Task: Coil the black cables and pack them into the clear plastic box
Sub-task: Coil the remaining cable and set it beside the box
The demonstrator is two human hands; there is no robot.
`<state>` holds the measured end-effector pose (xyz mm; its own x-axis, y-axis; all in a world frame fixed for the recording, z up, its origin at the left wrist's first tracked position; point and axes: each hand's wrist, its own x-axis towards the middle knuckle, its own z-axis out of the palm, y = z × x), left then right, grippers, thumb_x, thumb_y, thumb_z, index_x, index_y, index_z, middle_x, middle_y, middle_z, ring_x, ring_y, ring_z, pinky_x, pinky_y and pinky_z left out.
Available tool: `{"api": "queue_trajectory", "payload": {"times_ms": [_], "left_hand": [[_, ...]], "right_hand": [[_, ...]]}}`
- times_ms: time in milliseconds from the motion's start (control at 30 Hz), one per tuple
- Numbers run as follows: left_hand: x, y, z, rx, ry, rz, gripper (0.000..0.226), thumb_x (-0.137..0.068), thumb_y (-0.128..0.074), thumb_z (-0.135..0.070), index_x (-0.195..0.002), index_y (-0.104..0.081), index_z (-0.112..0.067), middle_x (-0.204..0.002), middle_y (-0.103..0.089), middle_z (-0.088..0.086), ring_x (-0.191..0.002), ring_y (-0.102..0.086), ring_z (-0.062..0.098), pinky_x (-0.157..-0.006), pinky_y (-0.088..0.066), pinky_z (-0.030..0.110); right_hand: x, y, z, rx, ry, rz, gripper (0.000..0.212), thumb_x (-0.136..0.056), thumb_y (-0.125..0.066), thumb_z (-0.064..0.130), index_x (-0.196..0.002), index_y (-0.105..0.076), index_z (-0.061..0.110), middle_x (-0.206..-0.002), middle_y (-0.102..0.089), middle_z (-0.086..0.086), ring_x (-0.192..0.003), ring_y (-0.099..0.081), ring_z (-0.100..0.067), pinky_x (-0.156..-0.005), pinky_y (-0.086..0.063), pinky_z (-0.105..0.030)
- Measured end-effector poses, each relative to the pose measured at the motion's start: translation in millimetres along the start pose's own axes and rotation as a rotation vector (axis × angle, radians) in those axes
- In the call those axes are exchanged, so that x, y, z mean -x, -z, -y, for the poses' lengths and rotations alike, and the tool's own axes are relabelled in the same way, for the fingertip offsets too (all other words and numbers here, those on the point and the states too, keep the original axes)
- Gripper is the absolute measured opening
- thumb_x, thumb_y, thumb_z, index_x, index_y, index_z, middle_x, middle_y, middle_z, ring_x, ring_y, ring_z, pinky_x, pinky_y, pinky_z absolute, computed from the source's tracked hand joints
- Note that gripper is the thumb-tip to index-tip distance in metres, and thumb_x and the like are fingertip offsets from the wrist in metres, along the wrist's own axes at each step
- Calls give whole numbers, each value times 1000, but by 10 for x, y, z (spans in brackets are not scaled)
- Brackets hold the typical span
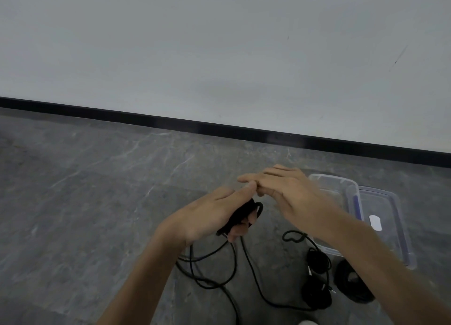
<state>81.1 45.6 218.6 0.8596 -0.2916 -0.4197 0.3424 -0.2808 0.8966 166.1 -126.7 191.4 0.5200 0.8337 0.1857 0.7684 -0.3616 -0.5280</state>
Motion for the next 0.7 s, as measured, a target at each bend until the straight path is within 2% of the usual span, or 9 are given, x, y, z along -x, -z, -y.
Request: {"api": "queue_trajectory", "payload": {"times_ms": [167, 233, 300, 333, 433, 600, 633, 700], "left_hand": [[55, 16, -92, 169, -91, 39, 58, -92, -25, -61, -68, -53, -17, -48, -39, -5, -46, -39, 12, -56, -40, 21], [64, 19, -115, 301, -140, 46, 55, -92, -23, -58, -63, -55, -23, -45, -36, -6, -42, -36, 10, -53, -40, 18], [59, 27, -110, 414, -169, 47, 56, -92, -22, -55, -60, -54, -22, -42, -34, -7, -39, -35, 9, -51, -39, 17], [53, 33, -102, 454, -170, 43, 56, -92, -23, -54, -59, -53, -20, -40, -33, -7, -38, -33, 9, -50, -38, 17], [52, 52, -76, 482, -182, 17, 56, -91, -25, -53, -57, -50, -17, -38, -30, -8, -37, -30, 10, -49, -38, 17], [58, 58, -77, 588, -193, 15, 59, -90, -22, -56, -57, -53, -18, -37, -31, -10, -35, -33, 7, -48, -39, 13], [55, 49, -93, 637, -214, -2, 60, -91, -22, -55, -57, -53, -18, -37, -32, -10, -34, -33, 6, -49, -40, 13], [49, 31, -120, 745, -268, -73, 63, -96, -22, -54, -56, -54, -18, -37, -33, -11, -34, -35, 5, -54, -47, 15]], "right_hand": [[10, -12, -59, -112, -73, -46, 48, -94, -48, -3, -132, -55, 26, -98, -67, 0, -93, -63, -19, -83, -54, -43], [-17, -52, -17, -268, -131, -29, 45, -94, -47, -2, -128, -57, 27, -97, -65, -2, -96, -63, -21, -90, -52, -46], [-36, -61, 88, -373, -155, -76, 35, -95, -44, -2, -121, -62, 15, -95, -63, -14, -95, -60, -25, -93, -49, -43], [-40, -69, 133, -444, -182, -80, 35, -94, -44, -5, -120, -63, 10, -96, -63, -18, -94, -59, -27, -90, -47, -36], [-68, -136, 224, -573, -261, -17, 42, -94, -44, -10, -128, -56, 11, -107, -68, -9, -99, -64, -15, -91, -51, -26], [-91, -117, 286, -715, -267, 5, 43, -96, -39, -4, -129, -53, 21, -111, -67, 1, -109, -62, -9, -97, -50, -32], [-93, -112, 309, -743, -264, -9, 42, -96, -38, 1, -125, -55, 26, -108, -68, 4, -106, -62, -7, -94, -51, -31], [-90, -141, 336, -718, -275, -22, 38, -98, -36, 6, -108, -57, 36, -85, -65, 9, -80, -61, -3, -73, -52, -29]]}}
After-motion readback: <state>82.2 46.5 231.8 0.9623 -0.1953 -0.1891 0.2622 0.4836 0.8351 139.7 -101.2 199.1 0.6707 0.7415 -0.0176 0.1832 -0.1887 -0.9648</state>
